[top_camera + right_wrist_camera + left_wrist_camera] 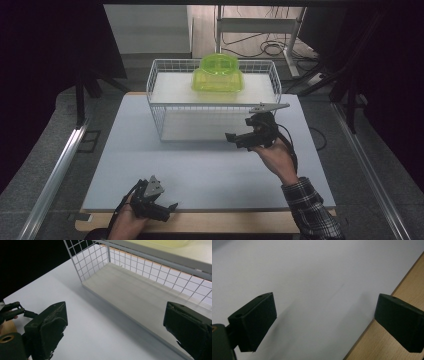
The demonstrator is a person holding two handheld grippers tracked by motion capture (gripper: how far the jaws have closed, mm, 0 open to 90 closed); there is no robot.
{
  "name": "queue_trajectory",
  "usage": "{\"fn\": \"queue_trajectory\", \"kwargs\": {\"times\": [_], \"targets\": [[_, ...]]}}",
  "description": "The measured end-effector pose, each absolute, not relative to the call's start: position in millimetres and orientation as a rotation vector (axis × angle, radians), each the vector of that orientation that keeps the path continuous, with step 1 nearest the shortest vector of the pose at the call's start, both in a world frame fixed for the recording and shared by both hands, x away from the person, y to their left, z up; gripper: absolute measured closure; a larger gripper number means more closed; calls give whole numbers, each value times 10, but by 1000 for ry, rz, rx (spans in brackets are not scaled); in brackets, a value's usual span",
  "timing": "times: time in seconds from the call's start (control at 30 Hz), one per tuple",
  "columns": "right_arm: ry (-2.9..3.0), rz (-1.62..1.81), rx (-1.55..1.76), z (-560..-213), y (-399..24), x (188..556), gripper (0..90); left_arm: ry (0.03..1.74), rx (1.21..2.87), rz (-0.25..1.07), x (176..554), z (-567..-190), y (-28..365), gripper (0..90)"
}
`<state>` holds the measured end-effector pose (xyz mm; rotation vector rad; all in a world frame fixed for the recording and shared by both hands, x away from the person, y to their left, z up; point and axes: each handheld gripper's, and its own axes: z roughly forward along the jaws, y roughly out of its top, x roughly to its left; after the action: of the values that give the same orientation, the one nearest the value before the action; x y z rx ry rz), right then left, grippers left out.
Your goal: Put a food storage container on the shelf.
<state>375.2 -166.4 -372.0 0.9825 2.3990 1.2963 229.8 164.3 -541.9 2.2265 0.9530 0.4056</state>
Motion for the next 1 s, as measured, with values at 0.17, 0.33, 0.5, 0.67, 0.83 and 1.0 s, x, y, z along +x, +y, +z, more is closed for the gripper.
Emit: {"fn": "queue_trajectory", "kwargs": {"times": [0.17, 0.33, 0.5, 0.67, 0.83, 1.0], "targets": [[2401, 1299, 978, -3757, -1667, 3703, 51, 950, 2229, 409, 2297, -5420, 1641, 37], [2402, 1291, 968, -3843, -1681, 3638, 46, 947, 2232, 412, 2297, -5422, 1638, 36], [2402, 1273, 969, -3921, -1703, 3598, 42, 943, 2230, 413, 2296, -5417, 1639, 35], [2409, 1257, 958, -4032, -1733, 3539, 28, 941, 2232, 411, 2295, -5418, 1639, 35], [2407, 1253, 967, -4138, -1764, 3472, 5, 941, 2234, 411, 2295, -5420, 1636, 35], [2413, 1234, 963, -4251, -1821, 3405, 0, 941, 2234, 408, 2293, -5421, 1633, 35]]}}
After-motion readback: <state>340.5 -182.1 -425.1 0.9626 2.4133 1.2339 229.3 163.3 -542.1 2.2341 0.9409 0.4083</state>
